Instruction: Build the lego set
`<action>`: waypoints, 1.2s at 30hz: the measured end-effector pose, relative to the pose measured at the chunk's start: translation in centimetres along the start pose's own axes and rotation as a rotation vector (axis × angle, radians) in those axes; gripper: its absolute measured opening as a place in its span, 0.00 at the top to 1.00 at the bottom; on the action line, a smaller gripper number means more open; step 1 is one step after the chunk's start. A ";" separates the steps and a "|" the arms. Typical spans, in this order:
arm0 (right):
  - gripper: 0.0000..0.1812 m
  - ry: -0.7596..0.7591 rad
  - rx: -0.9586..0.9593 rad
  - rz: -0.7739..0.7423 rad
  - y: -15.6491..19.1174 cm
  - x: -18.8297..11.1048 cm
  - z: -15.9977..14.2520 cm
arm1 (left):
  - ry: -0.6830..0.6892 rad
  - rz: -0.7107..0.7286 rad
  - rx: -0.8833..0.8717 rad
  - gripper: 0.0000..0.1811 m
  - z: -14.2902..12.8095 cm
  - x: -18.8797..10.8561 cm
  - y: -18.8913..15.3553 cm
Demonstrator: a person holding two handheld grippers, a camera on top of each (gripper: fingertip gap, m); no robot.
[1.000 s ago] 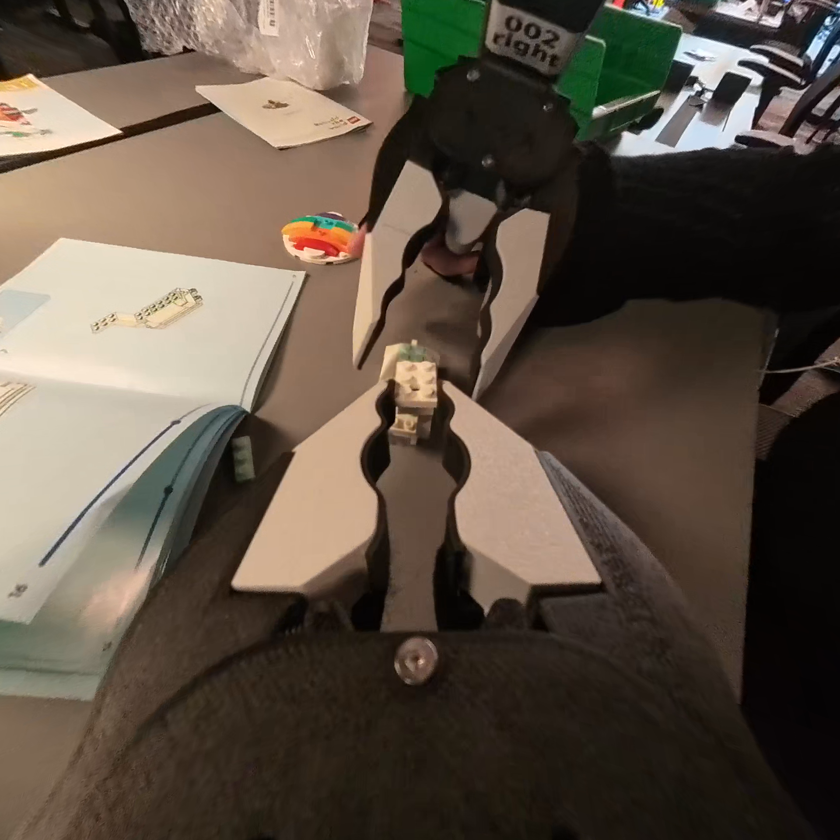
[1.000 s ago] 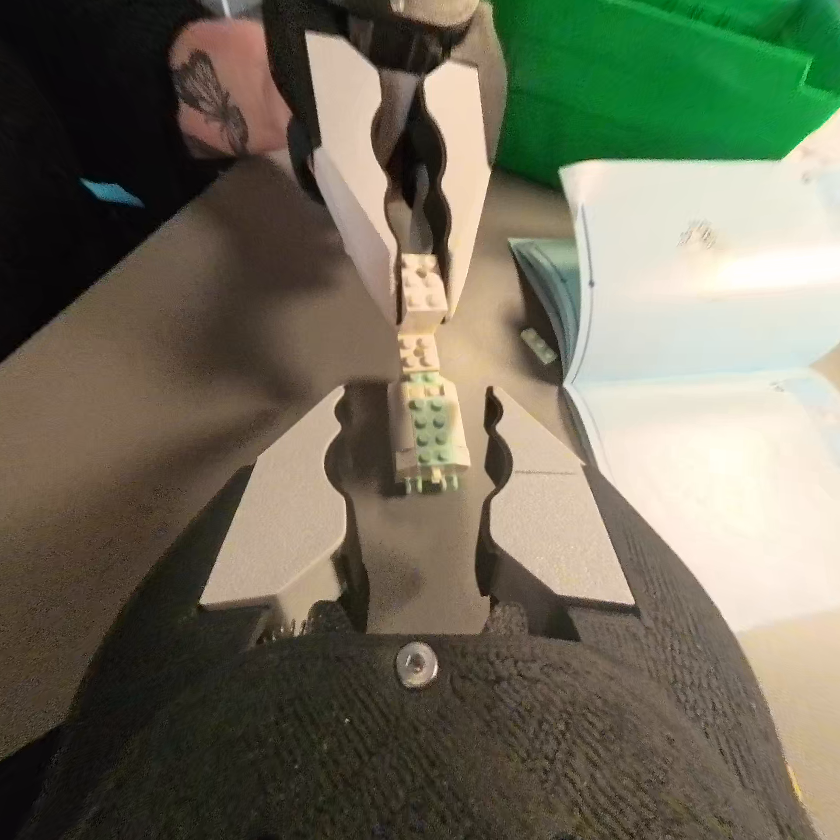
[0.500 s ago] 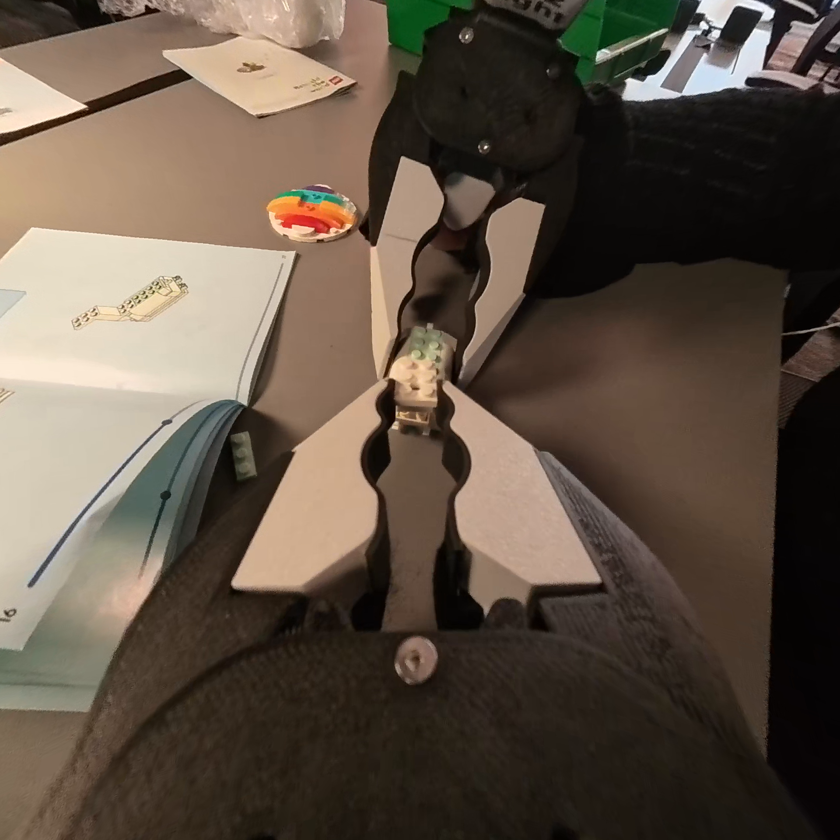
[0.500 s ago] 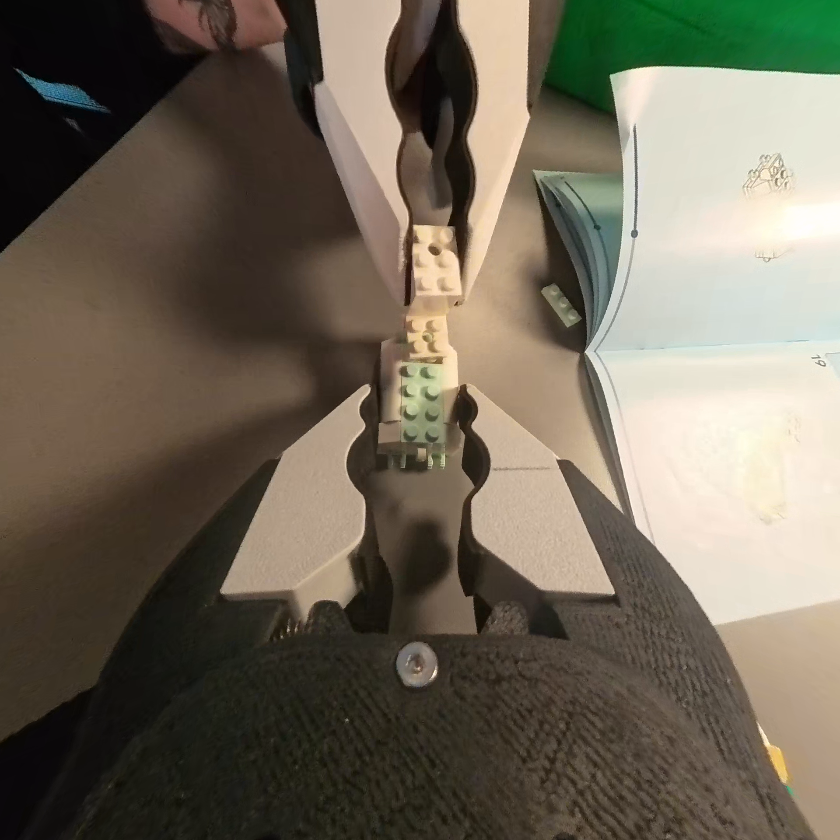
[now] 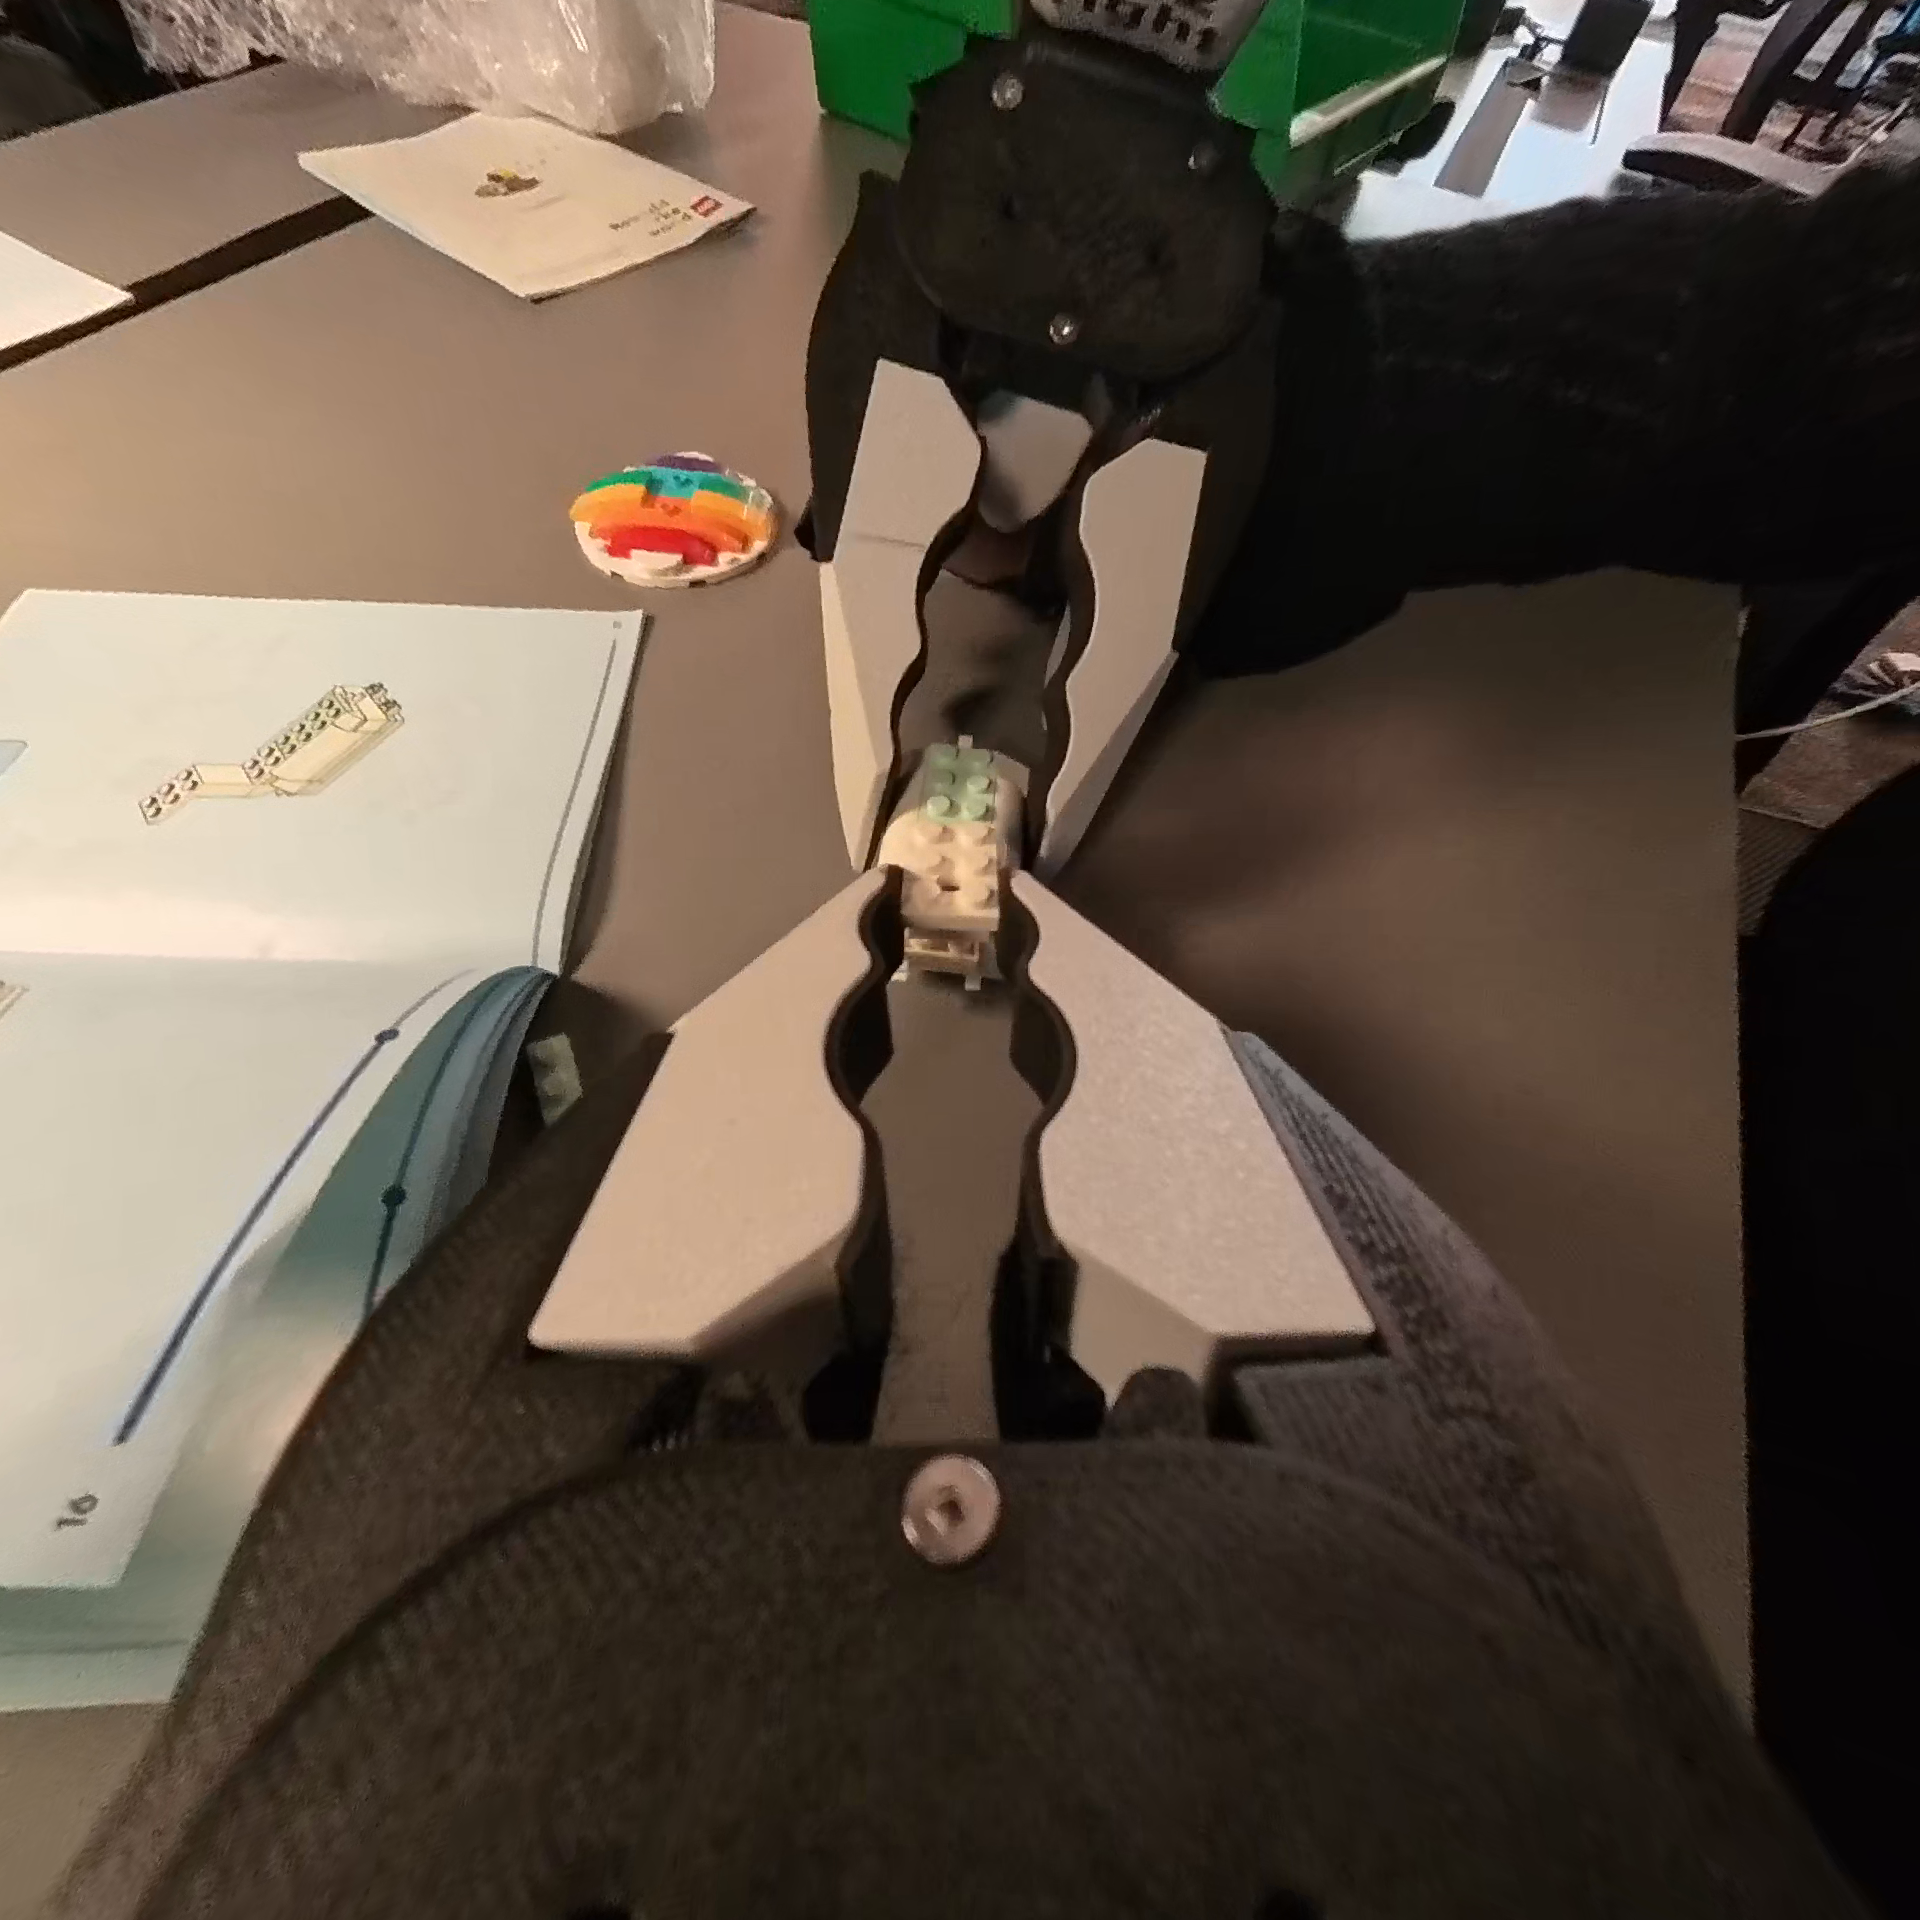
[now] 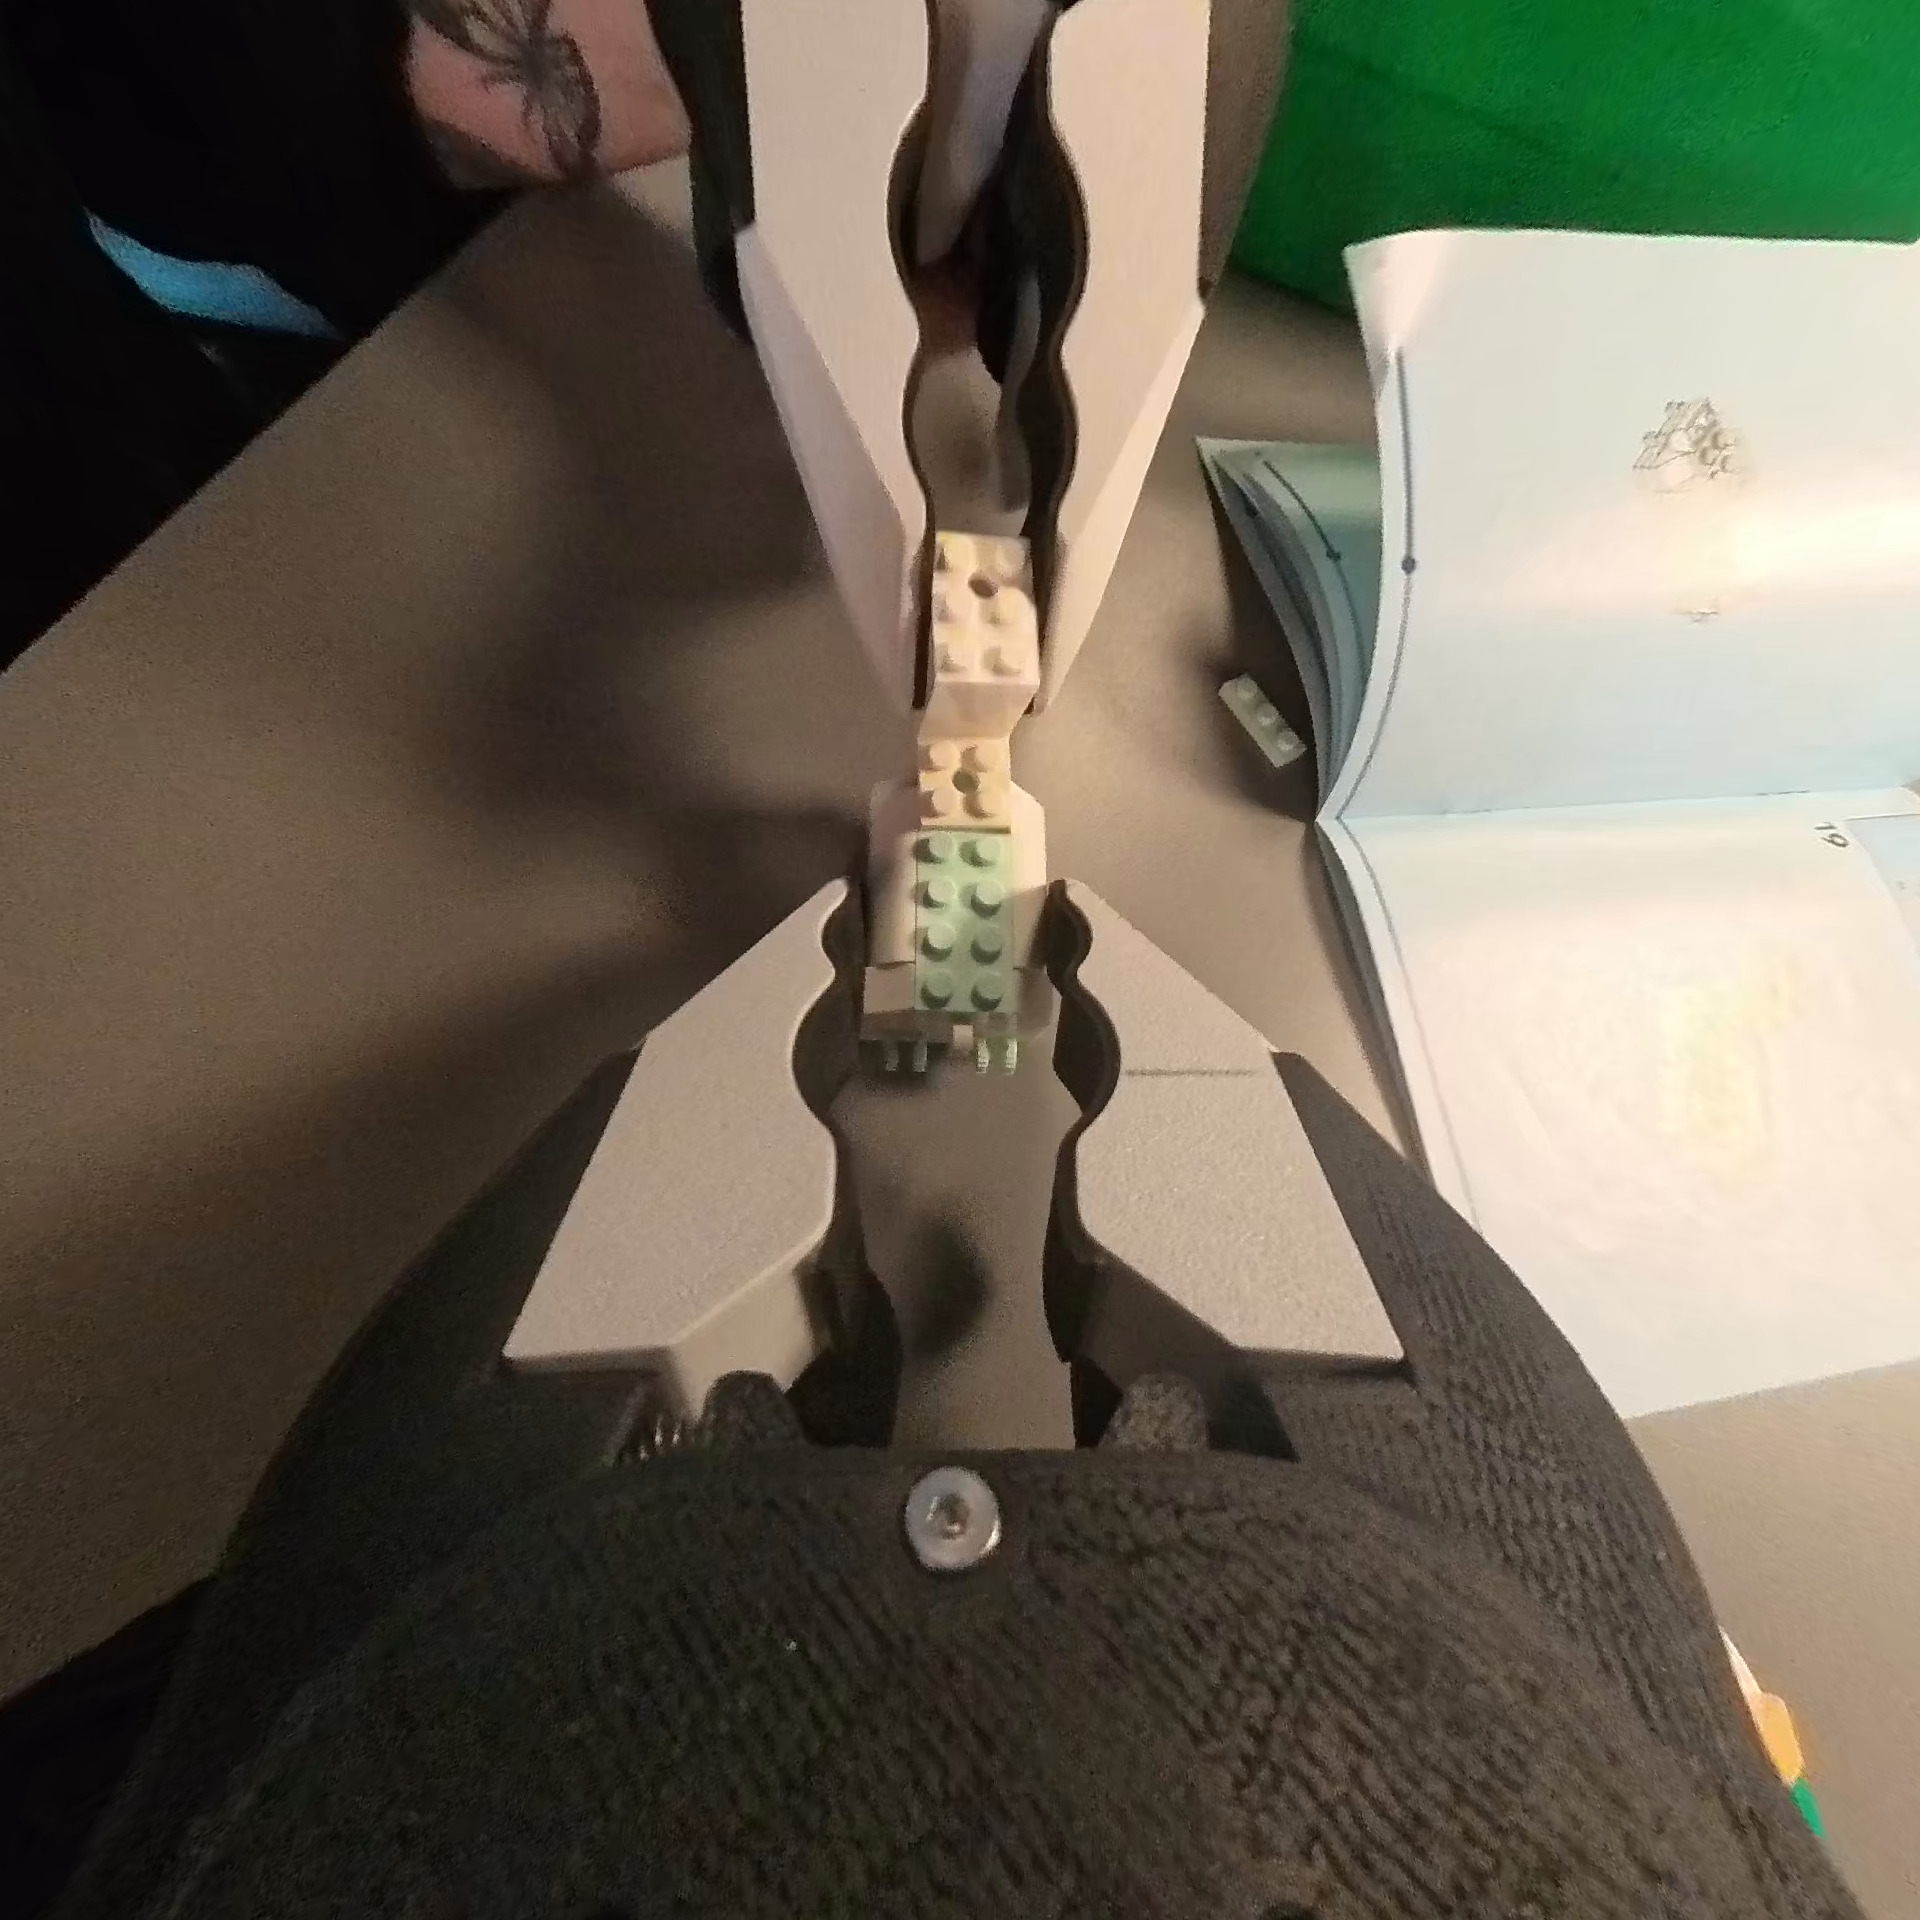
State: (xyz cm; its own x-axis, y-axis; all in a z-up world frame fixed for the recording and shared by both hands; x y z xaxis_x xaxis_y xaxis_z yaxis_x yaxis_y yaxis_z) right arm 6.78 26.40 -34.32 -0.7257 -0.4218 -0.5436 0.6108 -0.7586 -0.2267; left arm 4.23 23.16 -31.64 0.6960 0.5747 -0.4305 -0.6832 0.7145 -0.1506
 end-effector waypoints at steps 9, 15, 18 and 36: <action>0.82 -0.091 0.029 0.003 -0.3 -0.9 0.9 | 0.035 -0.018 0.059 0.91 1.0 -0.3 -0.2; 0.82 -0.103 0.028 -0.008 -0.4 -1.0 1.0 | 0.073 -0.013 0.052 0.91 1.2 -0.4 -0.1; 0.82 -0.103 0.027 -0.007 -0.4 -1.0 1.0 | 0.084 -0.015 0.035 0.91 1.2 -0.3 -0.1; 0.82 -0.144 0.073 -0.007 -0.8 -1.5 1.4 | -0.062 0.153 0.122 0.64 2.4 -1.9 0.3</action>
State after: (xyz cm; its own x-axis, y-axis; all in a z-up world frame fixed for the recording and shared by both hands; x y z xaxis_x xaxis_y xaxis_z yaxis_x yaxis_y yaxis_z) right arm 6.90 26.98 -32.24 -0.7712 -0.4790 -0.4194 0.5845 -0.7937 -0.1683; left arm 3.17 23.25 -28.74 0.6011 0.7008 -0.3841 -0.7528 0.6579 0.0225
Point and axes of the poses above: each gripper's, where its closed fingertips meet, x out along the fingers, z out of its top, y = z × x across the jaws, the point moved 2 cm from there along -x, back along the fingers, and after that the axes turned 10 degrees about -z, right-handed, at the moved point
